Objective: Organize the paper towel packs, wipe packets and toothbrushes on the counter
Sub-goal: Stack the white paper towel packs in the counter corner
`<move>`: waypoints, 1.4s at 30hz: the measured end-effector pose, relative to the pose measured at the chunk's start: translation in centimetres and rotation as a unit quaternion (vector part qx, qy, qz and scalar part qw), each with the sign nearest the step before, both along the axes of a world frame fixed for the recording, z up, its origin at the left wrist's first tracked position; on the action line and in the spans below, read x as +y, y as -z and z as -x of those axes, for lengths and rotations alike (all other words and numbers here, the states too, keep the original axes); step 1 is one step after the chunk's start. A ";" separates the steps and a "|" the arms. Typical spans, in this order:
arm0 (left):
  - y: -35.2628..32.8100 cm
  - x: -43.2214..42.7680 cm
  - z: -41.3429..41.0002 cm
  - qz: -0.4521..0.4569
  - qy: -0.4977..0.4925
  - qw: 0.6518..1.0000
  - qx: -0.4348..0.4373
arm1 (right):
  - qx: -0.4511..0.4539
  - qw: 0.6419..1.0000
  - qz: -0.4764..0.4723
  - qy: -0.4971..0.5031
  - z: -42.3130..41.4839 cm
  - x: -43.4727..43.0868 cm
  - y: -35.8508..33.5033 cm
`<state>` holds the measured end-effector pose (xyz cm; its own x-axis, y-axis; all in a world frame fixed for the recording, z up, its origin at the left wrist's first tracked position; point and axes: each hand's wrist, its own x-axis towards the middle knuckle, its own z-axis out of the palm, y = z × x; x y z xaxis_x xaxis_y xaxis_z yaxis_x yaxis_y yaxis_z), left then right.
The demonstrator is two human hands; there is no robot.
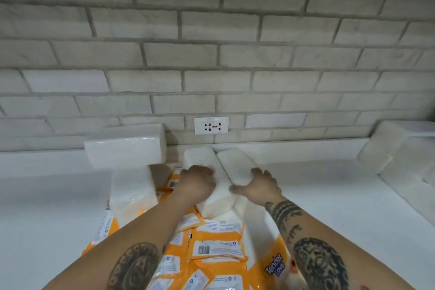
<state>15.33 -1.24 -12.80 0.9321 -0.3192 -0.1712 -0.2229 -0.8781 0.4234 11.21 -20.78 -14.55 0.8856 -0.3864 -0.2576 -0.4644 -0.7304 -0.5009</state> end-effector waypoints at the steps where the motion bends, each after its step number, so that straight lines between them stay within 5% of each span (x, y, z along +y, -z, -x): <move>1: 0.6 0.5 0.2 -0.057 0.037 0.998 -0.016 | 0.018 0.999 0.028 -0.004 0.3 0.4 0.7; 7: 1.0 0.7 -0.5 -0.098 0.044 0.994 -0.008 | 0.003 0.999 0.006 0.045 0.8 0.2 2.1; 12: 0.1 -1.6 -0.6 -0.118 0.022 0.993 -0.017 | -0.108 0.984 -0.082 0.115 3.5 -1.0 1.4; 16: -0.5 -5.2 0.3 0.063 0.012 0.998 -0.010 | -0.209 0.962 -0.097 0.146 5.8 -1.5 -0.6; 18: -1.6 -7.1 1.8 0.274 -0.049 0.954 0.113 | -0.269 0.948 -0.083 0.151 6.9 -1.5 -2.0; 21: -3.5 -10.0 3.7 0.469 -0.083 0.816 0.328 | -0.299 0.943 -0.046 0.140 8.5 -1.3 -4.2; 27: -4.7 -14.2 4.7 0.582 -0.034 0.740 0.336 | -0.338 0.923 -0.131 0.131 12.7 -3.9 -5.5; 35: -7.5 -18.7 7.1 0.517 0.146 0.741 0.403 | -0.317 0.841 -0.376 0.226 15.9 -10.6 -9.4; 42: -9.1 -25.5 9.2 0.459 0.195 0.776 0.385 | -0.313 0.822 -0.392 0.269 17.4 -18.0 -8.7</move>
<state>6.09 -26.79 -3.69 0.4678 -0.8688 -0.1622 0.2329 -0.0558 0.9709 -6.16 -38.80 -5.83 0.6948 -0.6983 -0.1722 -0.0864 0.1567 -0.9839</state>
